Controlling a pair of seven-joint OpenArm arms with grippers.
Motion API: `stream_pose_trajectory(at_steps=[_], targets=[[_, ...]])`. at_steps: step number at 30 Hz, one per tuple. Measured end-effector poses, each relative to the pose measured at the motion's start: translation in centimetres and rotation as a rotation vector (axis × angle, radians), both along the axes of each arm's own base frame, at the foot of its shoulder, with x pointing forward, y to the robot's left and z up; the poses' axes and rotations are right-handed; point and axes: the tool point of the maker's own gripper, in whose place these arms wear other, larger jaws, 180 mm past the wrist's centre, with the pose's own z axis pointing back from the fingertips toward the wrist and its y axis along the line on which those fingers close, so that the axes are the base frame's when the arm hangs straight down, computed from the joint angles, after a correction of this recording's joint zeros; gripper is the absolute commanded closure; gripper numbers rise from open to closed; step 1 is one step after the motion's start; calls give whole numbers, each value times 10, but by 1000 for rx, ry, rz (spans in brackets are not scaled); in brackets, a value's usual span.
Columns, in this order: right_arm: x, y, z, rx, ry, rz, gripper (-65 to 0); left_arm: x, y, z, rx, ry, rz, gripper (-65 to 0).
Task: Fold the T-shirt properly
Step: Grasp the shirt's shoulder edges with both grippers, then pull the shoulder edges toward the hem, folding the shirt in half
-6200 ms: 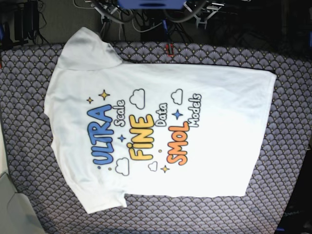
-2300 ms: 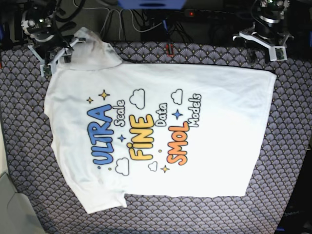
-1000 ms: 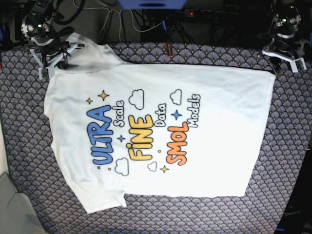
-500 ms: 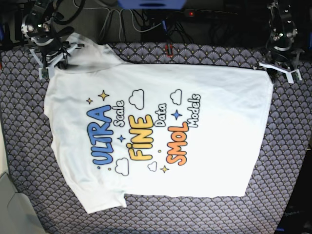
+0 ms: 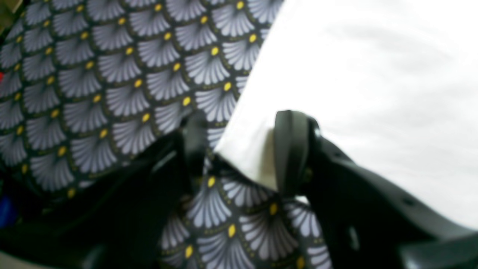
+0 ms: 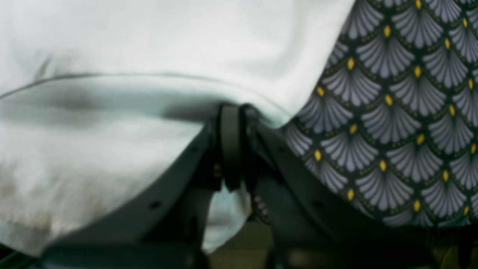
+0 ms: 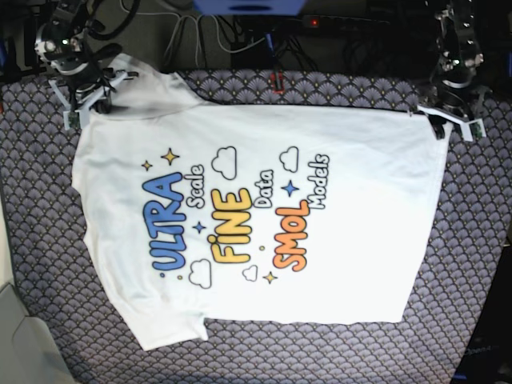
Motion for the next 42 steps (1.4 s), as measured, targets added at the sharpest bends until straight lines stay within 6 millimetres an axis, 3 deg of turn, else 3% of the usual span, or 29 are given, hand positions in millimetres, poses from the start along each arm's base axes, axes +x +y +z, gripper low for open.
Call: stream_pose_trajectory(at_steps=[8,10,14,26,30,35,42], targets=[[0,0,0,0,0,0,0,-1,4,-6,-3,-19,12,-260],[0,0,0,0,0,0,0,-1,2,-6,-7,-19,5,-198],[0,0,0,0,0,1,0,0,1,-6,-13,-20,0,-1],[-1,-4,14,-71,43,37,0,1,0,-3,-9,-8,-3,-5],[21,-7,33,-99,-21,45,0,5,-3,6,-2,-13,-12,-5],[39,-14,45,-122,-66,54,0,31,-7,33,10,-90,-31,-5],[64,-22,62,-153,-123,63,0,76,-13,52,-49,-77,-29,-5]])
